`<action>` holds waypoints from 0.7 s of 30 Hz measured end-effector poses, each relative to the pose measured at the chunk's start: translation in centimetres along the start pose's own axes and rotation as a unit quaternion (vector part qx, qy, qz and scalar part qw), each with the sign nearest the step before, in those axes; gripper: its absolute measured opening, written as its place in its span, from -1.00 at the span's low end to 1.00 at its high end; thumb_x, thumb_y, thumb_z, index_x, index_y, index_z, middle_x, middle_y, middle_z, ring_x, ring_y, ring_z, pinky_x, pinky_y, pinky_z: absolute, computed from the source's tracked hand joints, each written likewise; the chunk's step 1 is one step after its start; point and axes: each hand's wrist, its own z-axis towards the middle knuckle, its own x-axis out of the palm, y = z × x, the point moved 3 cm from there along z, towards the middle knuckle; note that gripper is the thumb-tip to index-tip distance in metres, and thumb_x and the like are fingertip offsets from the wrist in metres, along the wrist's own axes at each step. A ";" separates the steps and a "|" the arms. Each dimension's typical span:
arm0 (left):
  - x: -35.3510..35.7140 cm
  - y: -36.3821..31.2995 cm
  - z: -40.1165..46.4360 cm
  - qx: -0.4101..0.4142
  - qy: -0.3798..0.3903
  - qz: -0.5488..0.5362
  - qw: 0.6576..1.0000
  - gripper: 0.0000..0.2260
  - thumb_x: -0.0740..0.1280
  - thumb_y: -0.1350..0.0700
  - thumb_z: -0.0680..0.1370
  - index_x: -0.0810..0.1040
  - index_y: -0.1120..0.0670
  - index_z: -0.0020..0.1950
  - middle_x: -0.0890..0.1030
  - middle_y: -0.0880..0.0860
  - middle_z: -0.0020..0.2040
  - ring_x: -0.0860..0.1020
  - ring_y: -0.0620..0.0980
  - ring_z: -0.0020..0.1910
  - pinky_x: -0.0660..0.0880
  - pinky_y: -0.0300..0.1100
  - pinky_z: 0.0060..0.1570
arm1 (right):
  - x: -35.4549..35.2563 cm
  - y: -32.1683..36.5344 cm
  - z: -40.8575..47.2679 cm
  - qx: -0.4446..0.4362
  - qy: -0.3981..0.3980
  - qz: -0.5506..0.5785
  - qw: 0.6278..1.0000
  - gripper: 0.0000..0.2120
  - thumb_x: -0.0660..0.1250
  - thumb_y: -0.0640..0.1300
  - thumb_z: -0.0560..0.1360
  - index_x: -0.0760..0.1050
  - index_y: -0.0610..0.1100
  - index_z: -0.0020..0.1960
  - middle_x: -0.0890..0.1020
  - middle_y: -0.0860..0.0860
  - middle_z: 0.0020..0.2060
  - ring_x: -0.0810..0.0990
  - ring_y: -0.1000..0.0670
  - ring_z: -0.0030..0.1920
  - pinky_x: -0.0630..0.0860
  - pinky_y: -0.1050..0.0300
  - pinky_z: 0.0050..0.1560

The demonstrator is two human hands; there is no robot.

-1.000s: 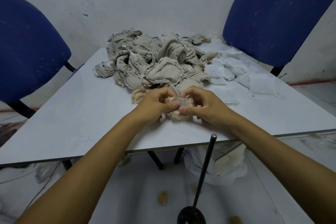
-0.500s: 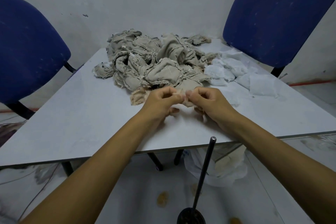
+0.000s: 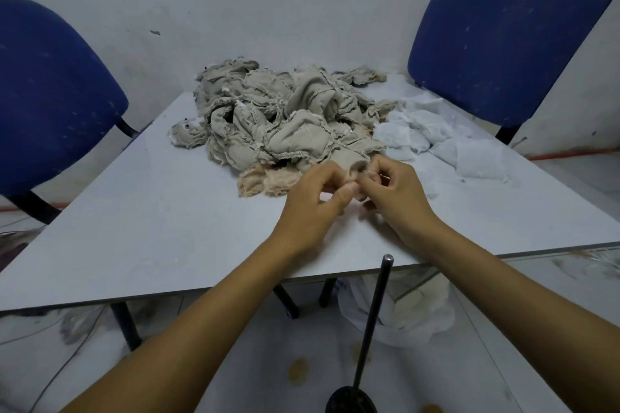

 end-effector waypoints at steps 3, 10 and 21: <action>-0.3 0.9 0.6 -0.155 0.024 -0.240 0.958 -0.88 0.34 0.06 0.60 0.44 -0.02 0.09 0.60 0.07 -0.20 0.63 0.06 -0.25 0.62 -0.04 -0.31 | 0.3 0.5 -0.3 -0.041 0.038 -0.055 0.997 -0.74 0.38 -0.30 0.50 0.34 -0.11 -0.23 0.53 -0.02 -0.33 0.57 -0.05 -0.28 0.53 0.04 -0.32; -2.2 1.2 0.7 -0.227 0.092 -0.298 0.923 -0.82 0.25 0.27 0.55 0.64 0.15 -0.10 0.48 0.08 -0.40 0.42 -0.05 -0.46 0.38 -0.27 -0.47 | 0.4 0.7 0.0 0.055 0.043 0.112 0.991 -0.88 0.20 -0.25 0.53 0.41 -0.12 -0.17 0.45 -0.02 -0.31 0.44 -0.01 -0.26 0.44 0.13 -0.38; -5.5 3.9 0.8 -0.096 0.005 0.459 0.883 -0.70 0.21 0.11 0.62 0.46 0.05 0.35 0.48 0.11 0.25 0.40 0.17 0.24 0.38 -0.01 0.14 | 1.1 0.2 -0.1 0.015 0.080 -0.118 0.990 -0.77 0.27 -0.10 0.59 0.57 0.00 -0.22 0.52 0.15 -0.47 0.47 0.10 -0.42 0.47 0.16 -0.32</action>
